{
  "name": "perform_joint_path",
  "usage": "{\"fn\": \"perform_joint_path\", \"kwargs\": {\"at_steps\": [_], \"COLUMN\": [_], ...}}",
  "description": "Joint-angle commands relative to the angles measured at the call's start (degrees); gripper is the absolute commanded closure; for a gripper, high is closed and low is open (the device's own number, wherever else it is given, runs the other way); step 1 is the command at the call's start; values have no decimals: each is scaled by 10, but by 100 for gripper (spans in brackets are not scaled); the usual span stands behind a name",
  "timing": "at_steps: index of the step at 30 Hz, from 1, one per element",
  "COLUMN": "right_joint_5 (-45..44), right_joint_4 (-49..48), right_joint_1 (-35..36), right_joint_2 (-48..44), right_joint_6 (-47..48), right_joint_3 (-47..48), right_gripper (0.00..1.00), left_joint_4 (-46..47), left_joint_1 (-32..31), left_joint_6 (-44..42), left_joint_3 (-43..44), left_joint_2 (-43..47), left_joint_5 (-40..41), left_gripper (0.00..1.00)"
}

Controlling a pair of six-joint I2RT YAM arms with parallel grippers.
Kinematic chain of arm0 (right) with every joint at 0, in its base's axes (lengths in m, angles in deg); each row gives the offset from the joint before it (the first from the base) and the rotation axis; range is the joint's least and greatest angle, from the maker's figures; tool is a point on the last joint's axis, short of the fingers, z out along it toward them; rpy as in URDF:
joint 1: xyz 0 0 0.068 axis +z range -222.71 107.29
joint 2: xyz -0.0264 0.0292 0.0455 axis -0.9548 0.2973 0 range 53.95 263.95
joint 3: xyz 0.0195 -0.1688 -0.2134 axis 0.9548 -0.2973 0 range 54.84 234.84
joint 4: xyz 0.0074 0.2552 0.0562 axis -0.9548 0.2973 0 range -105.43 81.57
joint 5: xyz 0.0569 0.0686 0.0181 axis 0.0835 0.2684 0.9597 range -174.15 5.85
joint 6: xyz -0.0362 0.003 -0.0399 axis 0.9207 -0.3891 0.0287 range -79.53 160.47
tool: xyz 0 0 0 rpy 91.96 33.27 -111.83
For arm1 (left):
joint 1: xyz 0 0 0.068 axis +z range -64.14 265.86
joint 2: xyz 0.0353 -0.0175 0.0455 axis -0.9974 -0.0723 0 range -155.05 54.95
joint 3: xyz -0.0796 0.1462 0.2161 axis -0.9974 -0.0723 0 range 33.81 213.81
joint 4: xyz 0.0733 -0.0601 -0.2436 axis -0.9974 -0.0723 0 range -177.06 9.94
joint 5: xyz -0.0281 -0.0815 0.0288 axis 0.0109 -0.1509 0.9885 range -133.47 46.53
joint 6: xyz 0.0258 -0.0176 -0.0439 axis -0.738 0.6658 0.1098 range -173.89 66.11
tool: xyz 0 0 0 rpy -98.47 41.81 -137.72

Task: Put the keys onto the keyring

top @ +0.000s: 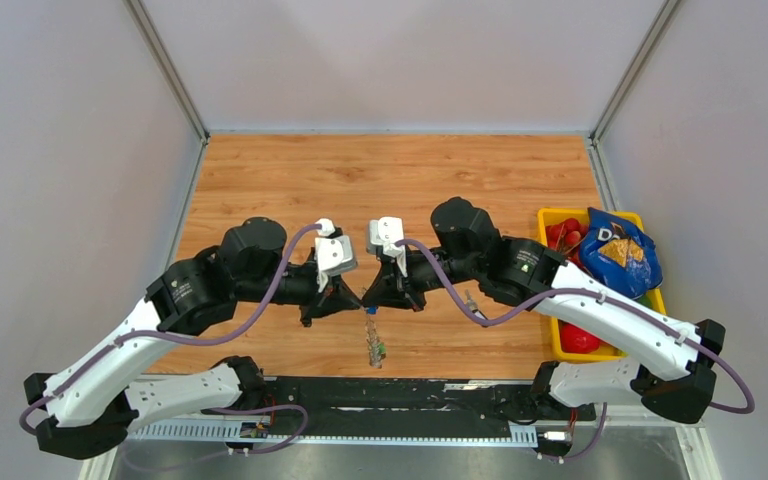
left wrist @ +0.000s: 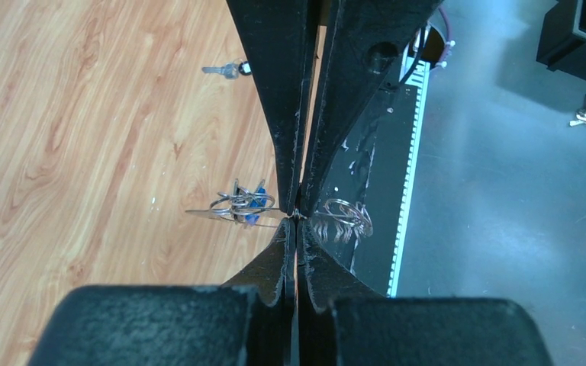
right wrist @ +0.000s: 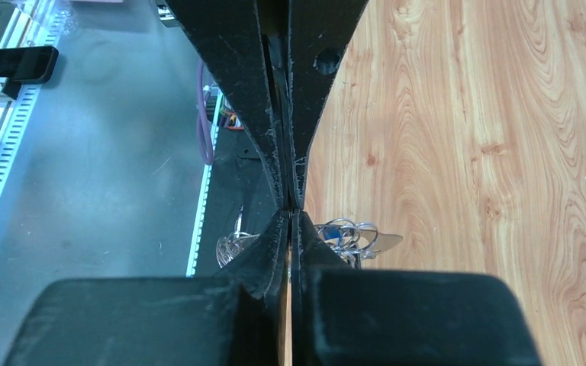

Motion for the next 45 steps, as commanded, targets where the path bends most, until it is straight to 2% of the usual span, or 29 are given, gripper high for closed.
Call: {"fn": "perform_joint_path", "kwargs": {"at_steps": [1, 2, 6, 8, 13, 21, 34, 39, 45], "right_joint_5": [4, -3, -40, -54, -113, -195, -312, -311, -270], "right_joint_4": [-49, -63, -147, -186, -271, -392, -606, -699, -765], "right_joint_1": [7, 8, 11, 18, 53, 106, 168, 172, 173], "right_joint_2": [-31, -43, -96, -125, -178, -206, -248, -256, -243], "right_joint_6": [-22, -33, -92, -126, -171, -176, -122, -72, -35], "right_joint_3": [-5, -11, -51, -73, -123, -185, -301, -340, -346], "right_gripper": [100, 100, 100, 100, 100, 100, 100, 100, 100], "left_joint_4": [63, 84, 188, 241, 318, 443, 519, 525, 579], "left_joint_1": [-4, -4, -4, -4, -4, -4, -4, -5, -5], "left_joint_6": [-15, -16, -2, 10, 37, 93, 127, 133, 162], "left_joint_3": [2, -8, -64, -94, -132, -181, -207, -211, -227], "left_joint_2": [27, 34, 101, 147, 181, 178, 182, 199, 200], "left_joint_5": [-31, -31, -37, -49, -50, -57, -92, -88, -97], "left_gripper": [93, 78, 59, 54, 53, 58, 65, 66, 67]}}
